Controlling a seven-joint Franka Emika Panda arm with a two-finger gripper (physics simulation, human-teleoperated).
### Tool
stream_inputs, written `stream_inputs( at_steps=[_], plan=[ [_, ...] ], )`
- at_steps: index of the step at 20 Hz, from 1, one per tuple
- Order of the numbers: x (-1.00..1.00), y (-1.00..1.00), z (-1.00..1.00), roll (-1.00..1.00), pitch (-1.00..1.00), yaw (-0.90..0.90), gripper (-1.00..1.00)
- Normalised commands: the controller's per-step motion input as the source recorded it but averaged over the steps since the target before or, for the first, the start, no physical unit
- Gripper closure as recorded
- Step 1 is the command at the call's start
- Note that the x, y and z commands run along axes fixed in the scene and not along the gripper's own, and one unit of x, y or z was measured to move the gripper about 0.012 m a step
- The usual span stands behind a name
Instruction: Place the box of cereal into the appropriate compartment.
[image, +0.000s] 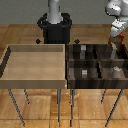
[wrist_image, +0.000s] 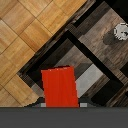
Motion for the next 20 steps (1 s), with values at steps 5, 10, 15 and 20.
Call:
stream_inputs(
  at_steps=[5,10,15,20],
  plan=[
    [0.40,0.00,-0.20,0.00,0.00,0.00,1.00],
    [0.00,0.00,-1.00,0.00,0.00,0.00,1.00],
    [0.00,0.00,-0.40,0.00,0.00,0.00,1.00],
    [0.00,0.00,0.00,0.00,0.00,0.00,1.00]
  ],
)
